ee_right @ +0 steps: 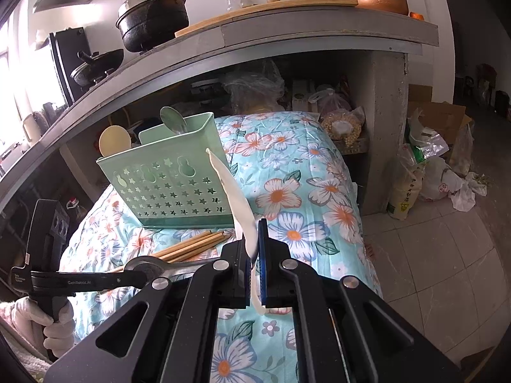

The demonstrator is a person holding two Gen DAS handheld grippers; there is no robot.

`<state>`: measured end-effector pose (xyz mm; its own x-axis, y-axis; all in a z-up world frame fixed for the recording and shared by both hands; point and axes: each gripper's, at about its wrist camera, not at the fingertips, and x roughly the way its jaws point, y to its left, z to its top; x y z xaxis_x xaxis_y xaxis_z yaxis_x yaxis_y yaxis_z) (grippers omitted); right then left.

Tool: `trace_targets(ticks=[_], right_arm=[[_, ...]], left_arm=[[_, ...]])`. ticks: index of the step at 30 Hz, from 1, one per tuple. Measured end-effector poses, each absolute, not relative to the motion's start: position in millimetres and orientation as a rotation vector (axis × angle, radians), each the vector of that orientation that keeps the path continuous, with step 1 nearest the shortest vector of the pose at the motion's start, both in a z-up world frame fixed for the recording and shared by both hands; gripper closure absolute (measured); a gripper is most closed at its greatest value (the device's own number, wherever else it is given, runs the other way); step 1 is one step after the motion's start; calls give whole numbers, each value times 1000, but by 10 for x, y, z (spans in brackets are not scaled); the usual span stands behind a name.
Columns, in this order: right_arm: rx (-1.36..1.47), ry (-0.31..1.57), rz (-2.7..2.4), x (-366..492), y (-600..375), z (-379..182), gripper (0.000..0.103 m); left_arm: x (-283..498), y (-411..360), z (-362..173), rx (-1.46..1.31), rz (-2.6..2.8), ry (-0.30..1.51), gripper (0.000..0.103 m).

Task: Organize utensils
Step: 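Lift the paddle with the right gripper while the left gripper releases chopsticks and grasps the metal spoon, then carry the white paddle and metal spoon up over the green holder with both grippers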

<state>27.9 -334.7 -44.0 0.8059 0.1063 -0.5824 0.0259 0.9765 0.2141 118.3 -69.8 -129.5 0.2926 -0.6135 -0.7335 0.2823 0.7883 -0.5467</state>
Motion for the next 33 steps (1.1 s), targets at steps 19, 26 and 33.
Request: trace_targets(ticks=[19, 26, 33], right_arm=[[218, 633, 40, 276, -3354, -432, 99], [220, 626, 37, 275, -3368, -418, 99], [221, 618, 38, 274, -3362, -406, 99]], left_arm=[[1103, -594, -569, -160, -609, 873, 101], [1088, -558, -425, -159, -601, 829, 101], [1042, -500, -191, -145, -612, 761, 101]])
